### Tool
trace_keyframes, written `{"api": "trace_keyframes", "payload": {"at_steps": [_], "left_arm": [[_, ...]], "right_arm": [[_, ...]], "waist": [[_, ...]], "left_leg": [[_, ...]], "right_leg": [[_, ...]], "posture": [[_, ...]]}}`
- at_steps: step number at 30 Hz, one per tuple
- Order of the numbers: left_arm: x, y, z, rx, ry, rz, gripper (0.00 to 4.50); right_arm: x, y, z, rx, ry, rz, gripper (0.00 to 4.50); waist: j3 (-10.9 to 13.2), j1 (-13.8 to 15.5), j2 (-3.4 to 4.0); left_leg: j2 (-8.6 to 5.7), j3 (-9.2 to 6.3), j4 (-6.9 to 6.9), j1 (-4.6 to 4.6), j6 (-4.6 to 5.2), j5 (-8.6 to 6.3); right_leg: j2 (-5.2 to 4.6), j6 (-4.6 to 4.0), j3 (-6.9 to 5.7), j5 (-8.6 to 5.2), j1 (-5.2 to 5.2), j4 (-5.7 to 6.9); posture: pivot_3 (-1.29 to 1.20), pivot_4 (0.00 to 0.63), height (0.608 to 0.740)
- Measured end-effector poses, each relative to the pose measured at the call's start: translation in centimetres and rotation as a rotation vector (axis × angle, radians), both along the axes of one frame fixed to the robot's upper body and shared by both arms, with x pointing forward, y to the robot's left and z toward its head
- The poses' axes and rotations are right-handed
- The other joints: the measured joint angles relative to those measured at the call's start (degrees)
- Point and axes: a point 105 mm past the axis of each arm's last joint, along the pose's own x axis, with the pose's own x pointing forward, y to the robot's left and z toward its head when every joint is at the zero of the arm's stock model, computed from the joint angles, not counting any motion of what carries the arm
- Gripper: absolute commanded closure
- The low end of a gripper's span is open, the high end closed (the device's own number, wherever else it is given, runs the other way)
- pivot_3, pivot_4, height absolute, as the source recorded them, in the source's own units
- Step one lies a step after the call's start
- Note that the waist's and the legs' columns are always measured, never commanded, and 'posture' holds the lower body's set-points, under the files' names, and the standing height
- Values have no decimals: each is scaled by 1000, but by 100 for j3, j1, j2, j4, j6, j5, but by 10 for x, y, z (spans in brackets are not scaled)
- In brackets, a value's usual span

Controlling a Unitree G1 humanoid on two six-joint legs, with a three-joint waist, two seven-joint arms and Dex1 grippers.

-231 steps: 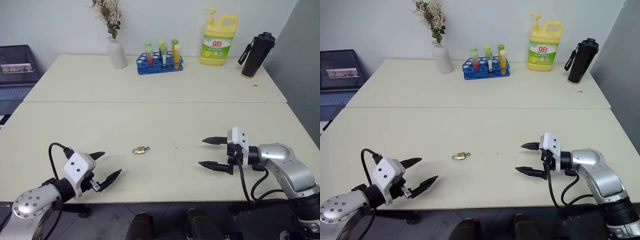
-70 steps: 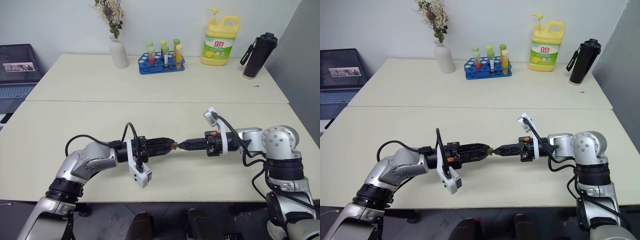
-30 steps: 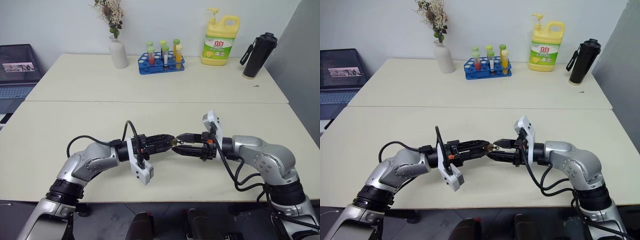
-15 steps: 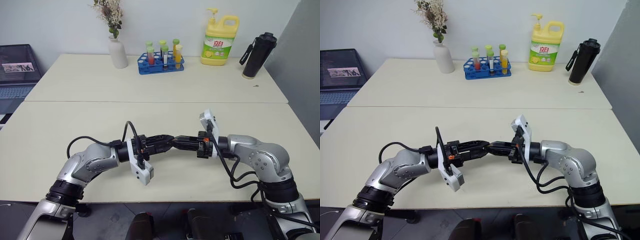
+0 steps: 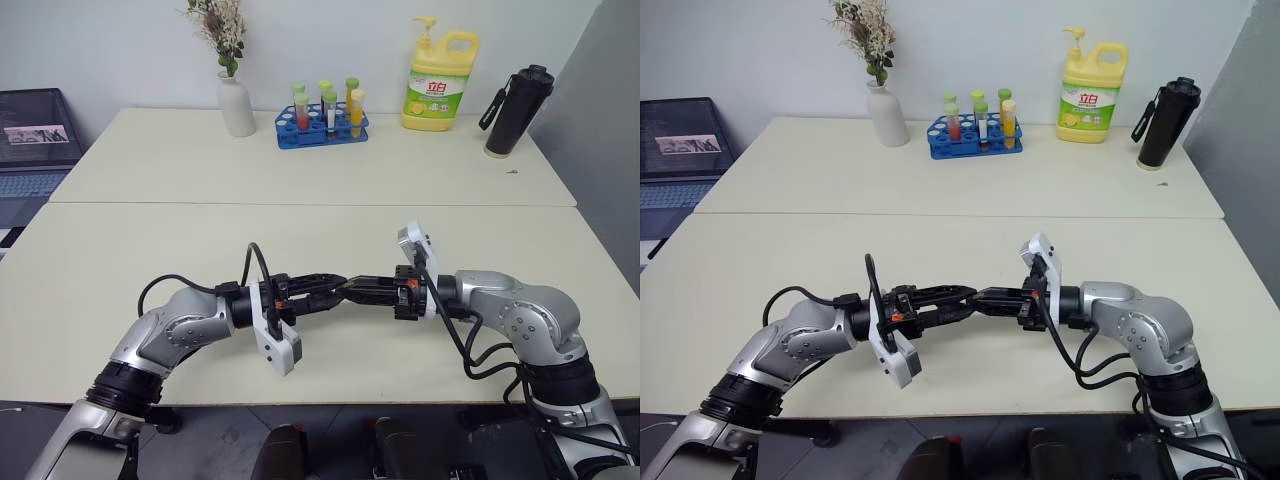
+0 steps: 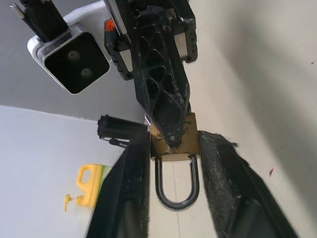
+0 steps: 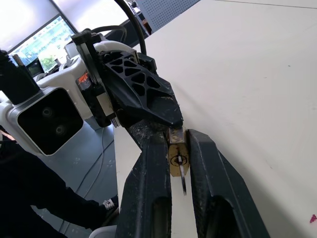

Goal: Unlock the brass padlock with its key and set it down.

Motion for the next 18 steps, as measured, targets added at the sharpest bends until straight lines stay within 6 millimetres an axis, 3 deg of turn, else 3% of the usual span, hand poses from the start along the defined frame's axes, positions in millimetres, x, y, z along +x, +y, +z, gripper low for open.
{"api": "trace_keyframes", "payload": {"at_steps": [5,6,10,13,18], "left_arm": [[-15,6,4,-71,156,6,581],[-19,5,5,-87,184,3,533],[-34,3,8,-110,312,9,533],[-31,5,18,-175,426,75,533],[-8,12,45,-361,633,188,1827]], "right_arm": [[5,-5,-2,-26,-25,-20,4346],[7,-7,-3,-33,-29,-30,4346],[11,-9,-4,-36,-35,-39,4346],[15,-12,-5,-46,-42,-50,4346],[16,-13,-5,-65,-84,-36,4346]], "waist": [[0,-18,1],[0,-15,0],[1,-15,1],[1,-15,1],[2,0,-1]], "left_leg": [[3,0,-2,1,0,0],[3,-2,-1,1,0,0],[2,-2,-1,2,0,0],[2,-2,0,2,0,0],[-1,-5,4,2,0,0]], "right_leg": [[0,0,1,0,-1,1],[0,0,0,0,-1,1],[0,0,1,0,-1,1],[1,1,0,-1,0,1],[7,2,-3,-1,1,0]], "posture": [[0,150,740],[0,150,740],[0,150,740],[0,150,740],[0,150,740]]}}
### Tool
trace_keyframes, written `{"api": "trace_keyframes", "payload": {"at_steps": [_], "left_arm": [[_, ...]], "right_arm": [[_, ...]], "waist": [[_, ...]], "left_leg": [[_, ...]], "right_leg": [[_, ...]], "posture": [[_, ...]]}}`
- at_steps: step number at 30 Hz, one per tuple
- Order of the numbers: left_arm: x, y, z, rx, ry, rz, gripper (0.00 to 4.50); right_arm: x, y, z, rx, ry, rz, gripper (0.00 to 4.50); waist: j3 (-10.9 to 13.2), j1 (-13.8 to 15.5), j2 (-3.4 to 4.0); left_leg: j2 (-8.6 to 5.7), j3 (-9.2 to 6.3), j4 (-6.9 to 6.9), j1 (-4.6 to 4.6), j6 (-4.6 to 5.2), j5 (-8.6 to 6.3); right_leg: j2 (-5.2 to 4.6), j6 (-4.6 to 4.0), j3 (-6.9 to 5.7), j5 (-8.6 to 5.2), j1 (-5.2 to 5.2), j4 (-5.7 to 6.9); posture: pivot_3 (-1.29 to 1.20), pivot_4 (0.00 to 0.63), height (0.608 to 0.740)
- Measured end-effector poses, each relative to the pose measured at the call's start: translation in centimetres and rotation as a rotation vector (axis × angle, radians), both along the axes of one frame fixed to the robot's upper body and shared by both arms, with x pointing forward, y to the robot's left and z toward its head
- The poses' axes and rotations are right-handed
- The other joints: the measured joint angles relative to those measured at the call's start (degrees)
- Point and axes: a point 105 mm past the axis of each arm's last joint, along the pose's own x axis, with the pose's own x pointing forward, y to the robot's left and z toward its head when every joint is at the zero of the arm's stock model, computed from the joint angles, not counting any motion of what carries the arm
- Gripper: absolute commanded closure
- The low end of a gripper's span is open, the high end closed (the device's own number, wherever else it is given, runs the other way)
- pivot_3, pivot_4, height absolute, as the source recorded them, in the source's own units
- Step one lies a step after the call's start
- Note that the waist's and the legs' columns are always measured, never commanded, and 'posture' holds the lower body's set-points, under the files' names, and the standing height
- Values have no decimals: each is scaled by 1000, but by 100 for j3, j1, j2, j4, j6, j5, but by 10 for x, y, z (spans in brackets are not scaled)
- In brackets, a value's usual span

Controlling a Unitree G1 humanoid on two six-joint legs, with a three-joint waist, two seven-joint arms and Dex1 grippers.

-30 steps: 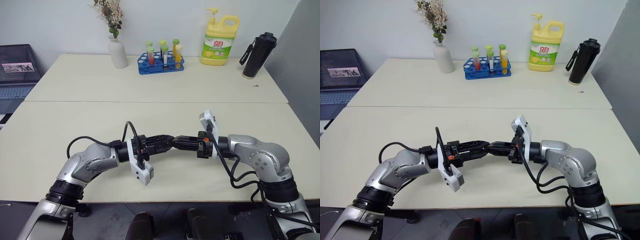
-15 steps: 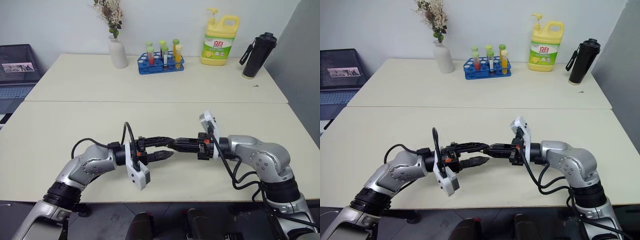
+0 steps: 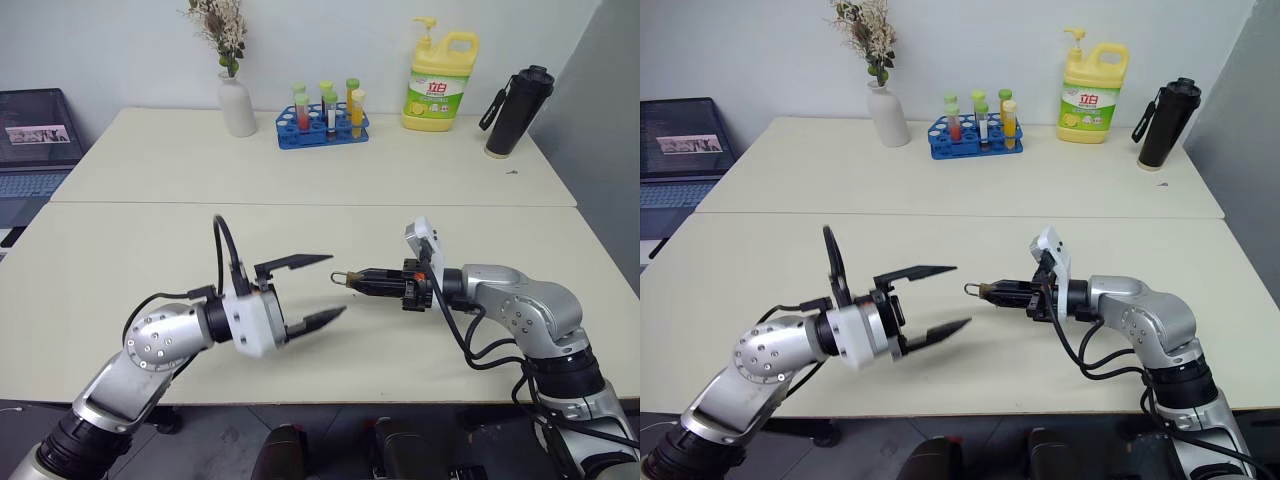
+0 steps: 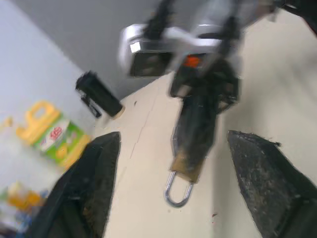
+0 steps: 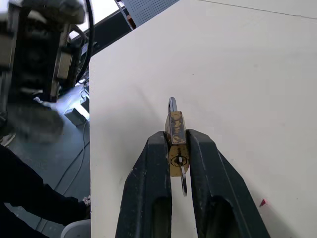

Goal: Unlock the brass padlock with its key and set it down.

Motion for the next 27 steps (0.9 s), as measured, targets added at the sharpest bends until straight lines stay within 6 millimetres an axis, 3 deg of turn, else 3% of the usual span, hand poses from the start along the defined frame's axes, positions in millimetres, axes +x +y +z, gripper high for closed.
{"api": "trace_keyframes", "payload": {"at_steps": [4,8,11,15,27], "left_arm": [[22,13,17,-102,85,76,3205],[34,21,7,-111,213,73,4500],[38,26,-13,-71,319,52,4500],[30,14,-32,-32,419,-42,4500],[44,3,-39,-64,435,-53,4500]], "right_arm": [[3,2,7,-5,-98,14,4346],[2,4,14,12,-157,41,4346],[1,5,16,18,-165,55,4346],[-1,6,17,22,-167,63,4346],[-11,8,21,31,-156,107,4346]], "waist": [[1,-5,0],[1,-14,0],[1,-9,0],[1,-4,0],[1,1,0]], "left_leg": [[2,0,-1,1,0,0],[4,0,-3,1,0,0],[4,0,-3,0,0,0],[2,2,-2,-2,0,0],[3,-1,-1,-2,0,0]], "right_leg": [[27,0,4,0,-1,-1],[31,-1,6,-1,-2,-2],[31,-2,4,-1,-3,-2],[29,-2,7,0,-3,-3],[29,-3,7,0,-2,-1]], "posture": [[0,150,740],[0,150,740],[0,150,740],[0,150,740],[0,150,740]]}}
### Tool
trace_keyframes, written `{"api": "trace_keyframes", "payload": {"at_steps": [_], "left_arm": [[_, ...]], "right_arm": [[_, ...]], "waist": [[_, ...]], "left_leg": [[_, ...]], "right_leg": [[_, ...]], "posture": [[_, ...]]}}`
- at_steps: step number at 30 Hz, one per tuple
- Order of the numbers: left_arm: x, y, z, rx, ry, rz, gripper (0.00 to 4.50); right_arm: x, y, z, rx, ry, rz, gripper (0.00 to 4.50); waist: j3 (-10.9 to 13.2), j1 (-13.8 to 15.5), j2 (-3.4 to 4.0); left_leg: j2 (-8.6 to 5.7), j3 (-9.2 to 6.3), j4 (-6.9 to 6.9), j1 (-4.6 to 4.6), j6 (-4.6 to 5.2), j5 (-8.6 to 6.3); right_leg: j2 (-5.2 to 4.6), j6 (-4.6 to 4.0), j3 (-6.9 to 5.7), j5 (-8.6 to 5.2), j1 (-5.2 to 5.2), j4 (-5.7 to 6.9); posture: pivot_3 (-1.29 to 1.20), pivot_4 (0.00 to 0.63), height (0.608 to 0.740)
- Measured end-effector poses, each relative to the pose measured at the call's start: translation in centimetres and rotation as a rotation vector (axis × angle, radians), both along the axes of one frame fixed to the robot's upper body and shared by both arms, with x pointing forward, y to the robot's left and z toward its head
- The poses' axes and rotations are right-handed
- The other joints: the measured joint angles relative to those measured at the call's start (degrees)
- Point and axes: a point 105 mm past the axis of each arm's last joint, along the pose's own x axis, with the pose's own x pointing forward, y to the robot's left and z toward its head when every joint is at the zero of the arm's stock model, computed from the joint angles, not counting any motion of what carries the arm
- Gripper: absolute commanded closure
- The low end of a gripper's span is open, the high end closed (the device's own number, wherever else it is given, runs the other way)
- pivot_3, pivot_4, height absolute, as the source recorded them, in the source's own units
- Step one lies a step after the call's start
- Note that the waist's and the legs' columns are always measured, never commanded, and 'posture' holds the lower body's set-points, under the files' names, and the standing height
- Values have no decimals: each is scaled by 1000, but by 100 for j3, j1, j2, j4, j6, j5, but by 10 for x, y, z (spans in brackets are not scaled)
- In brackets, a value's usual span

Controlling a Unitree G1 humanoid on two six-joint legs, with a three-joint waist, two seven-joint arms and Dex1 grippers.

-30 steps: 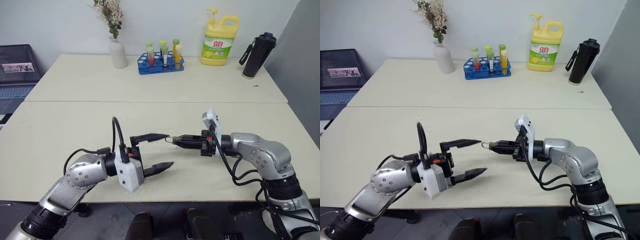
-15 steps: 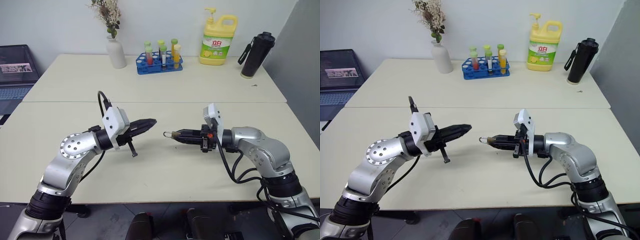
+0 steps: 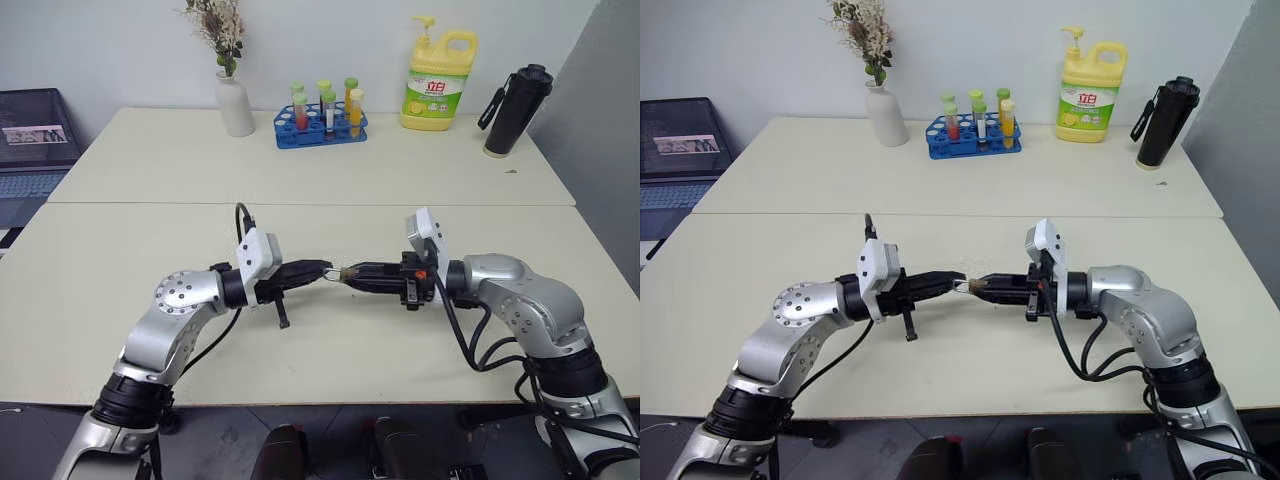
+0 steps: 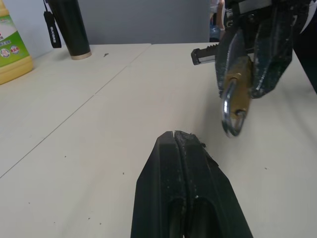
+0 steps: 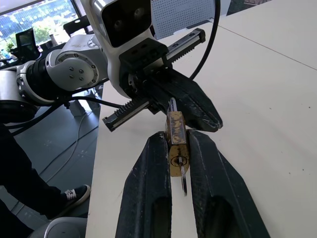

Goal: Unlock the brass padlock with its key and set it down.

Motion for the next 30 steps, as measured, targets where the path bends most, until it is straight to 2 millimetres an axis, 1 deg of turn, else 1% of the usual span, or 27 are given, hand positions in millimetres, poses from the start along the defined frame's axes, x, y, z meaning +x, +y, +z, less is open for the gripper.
{"api": "trace_keyframes", "payload": {"at_steps": [3,10,13,18,30], "left_arm": [[2,-1,-2,-2,7,3,4500],[-11,-8,0,0,23,-44,4500],[-21,-10,2,-2,52,-81,4500],[-29,-3,0,13,96,-80,4500],[-41,-10,15,-36,137,-129,4500]], "right_arm": [[-1,0,0,-2,3,4,4346],[-1,-1,-1,-5,6,3,4346],[-1,-1,-1,-5,6,2,4346],[0,-1,-2,-5,13,-2,4346],[3,-3,-5,-10,21,-14,4346]], "waist": [[0,-1,0],[0,-2,0],[0,-3,0],[0,-4,0],[0,-3,0]], "left_leg": [[0,0,0,0,0,0],[1,-1,0,0,0,0],[1,-1,0,0,0,0],[2,-1,0,1,0,0],[1,-1,0,1,0,0]], "right_leg": [[0,0,0,0,0,0],[0,0,1,0,0,1],[0,0,1,0,0,0],[0,0,0,0,0,0],[0,0,1,0,0,0]], "posture": [[0,150,740],[0,150,740],[0,150,740],[0,150,740],[0,150,740]]}}
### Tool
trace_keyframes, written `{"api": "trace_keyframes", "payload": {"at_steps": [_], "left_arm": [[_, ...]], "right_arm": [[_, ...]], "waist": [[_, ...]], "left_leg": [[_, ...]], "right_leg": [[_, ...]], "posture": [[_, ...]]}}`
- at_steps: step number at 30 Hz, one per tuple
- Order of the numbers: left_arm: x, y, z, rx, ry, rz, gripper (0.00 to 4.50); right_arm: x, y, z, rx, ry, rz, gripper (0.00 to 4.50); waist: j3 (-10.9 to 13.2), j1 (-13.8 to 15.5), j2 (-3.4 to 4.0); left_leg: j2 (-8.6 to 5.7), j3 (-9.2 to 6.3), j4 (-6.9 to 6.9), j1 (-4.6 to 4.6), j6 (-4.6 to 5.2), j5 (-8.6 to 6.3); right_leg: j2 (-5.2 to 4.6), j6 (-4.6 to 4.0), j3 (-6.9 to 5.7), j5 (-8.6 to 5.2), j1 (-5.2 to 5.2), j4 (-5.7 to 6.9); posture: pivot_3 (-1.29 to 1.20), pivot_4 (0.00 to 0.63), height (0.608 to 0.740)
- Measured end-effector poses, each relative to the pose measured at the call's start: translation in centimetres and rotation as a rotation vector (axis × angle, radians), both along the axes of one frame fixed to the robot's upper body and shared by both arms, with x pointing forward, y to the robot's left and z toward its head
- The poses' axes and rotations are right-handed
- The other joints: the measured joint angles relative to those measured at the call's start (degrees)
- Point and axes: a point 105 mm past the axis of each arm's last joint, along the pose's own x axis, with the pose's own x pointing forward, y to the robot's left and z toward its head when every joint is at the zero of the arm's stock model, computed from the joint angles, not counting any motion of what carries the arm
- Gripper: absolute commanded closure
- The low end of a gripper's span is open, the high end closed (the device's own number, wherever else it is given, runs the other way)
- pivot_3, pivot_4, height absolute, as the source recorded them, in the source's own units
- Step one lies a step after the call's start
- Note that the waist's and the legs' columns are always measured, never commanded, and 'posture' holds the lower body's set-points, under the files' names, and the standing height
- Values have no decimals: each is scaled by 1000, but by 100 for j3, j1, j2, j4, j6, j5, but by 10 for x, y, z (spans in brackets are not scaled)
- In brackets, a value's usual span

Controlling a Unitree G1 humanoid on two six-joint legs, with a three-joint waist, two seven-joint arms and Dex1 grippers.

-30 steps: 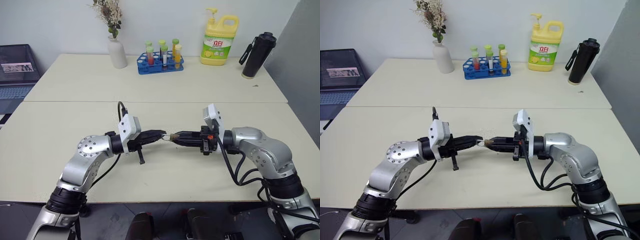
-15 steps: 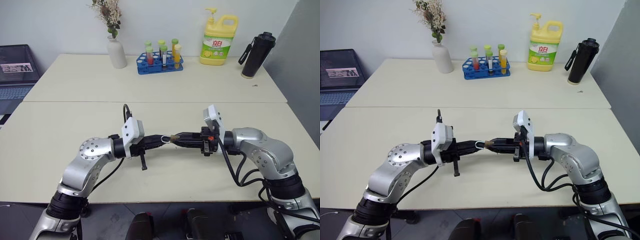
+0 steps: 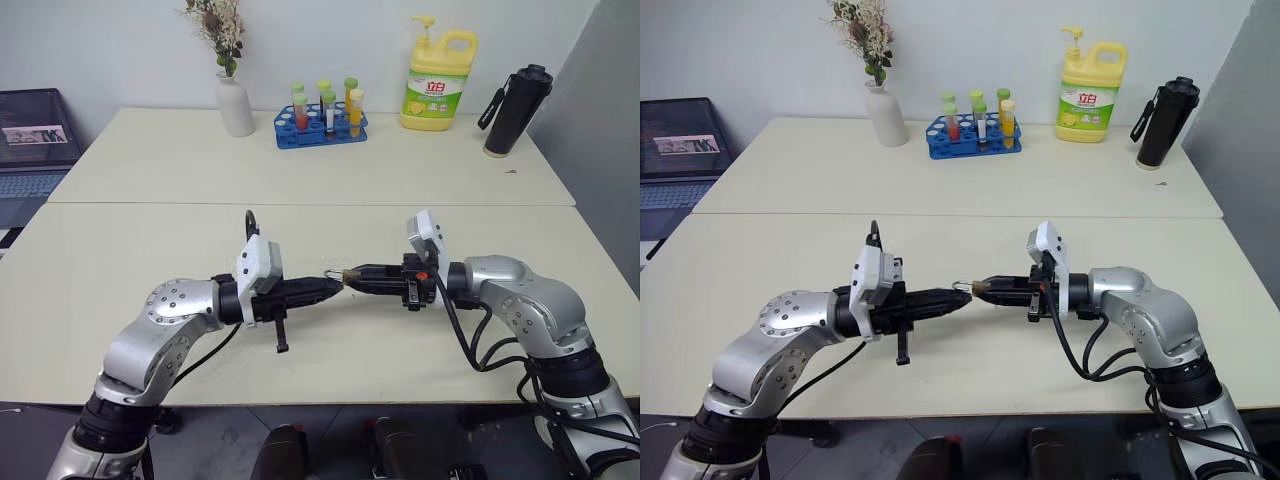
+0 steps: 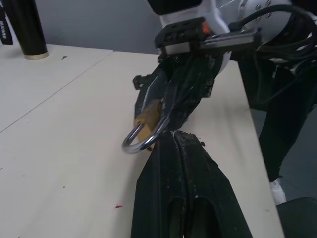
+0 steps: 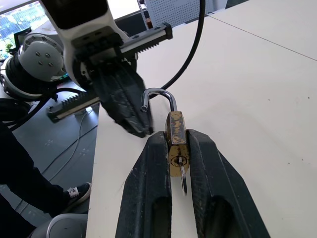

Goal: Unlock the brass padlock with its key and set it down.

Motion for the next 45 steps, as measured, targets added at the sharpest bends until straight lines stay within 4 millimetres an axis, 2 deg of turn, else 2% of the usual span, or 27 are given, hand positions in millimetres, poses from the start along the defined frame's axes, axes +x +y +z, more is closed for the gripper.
{"api": "trace_keyframes", "payload": {"at_steps": [15,22,27,30,33,37,40,45], "left_arm": [[11,0,15,-46,-20,45,4500],[10,1,15,-35,-27,42,4500],[10,18,7,59,-81,101,4500],[17,38,9,224,-311,158,3943],[24,55,6,369,-500,179,2986],[20,54,-6,430,-620,115,1624],[12,40,-12,430,-715,43,735],[-1,29,-31,444,-760,-56,729]], "right_arm": [[1,0,-2,-18,-7,-3,4346],[0,-1,-6,-18,6,-7,4346],[0,-3,-8,-26,8,-16,4346],[2,-5,-11,-38,38,-37,4346],[8,-12,-16,-50,107,-91,4346],[7,-13,-23,-88,218,-108,4346],[8,-16,-32,-130,314,-143,4346],[10,-12,-42,-150,451,-195,4346]], "waist": [[0,1,0],[0,1,0],[1,-10,1],[1,1,1],[1,6,2],[1,6,2],[1,6,1],[1,-18,2]], "left_leg": [[-1,0,0,-1,0,0],[-1,0,0,0,0,0],[2,1,-3,0,0,0],[1,2,-3,1,0,0],[0,9,-4,1,0,0],[-2,13,-5,-5,0,0],[-3,13,-5,-5,0,0],[2,14,-8,-3,0,0]], "right_leg": [[0,0,0,0,0,0],[0,0,0,0,0,0],[0,-1,2,-1,-4,0],[-1,-5,2,-2,-4,-1],[-10,-7,5,-3,-4,-1],[-32,-7,5,-3,-8,-3],[-34,-6,5,-2,-7,-3],[-32,-6,6,-2,-9,0]], "posture": [[0,150,740],[0,150,740],[0,150,740],[0,150,740],[0,150,740],[0,150,740],[0,150,740],[0,150,740]]}}
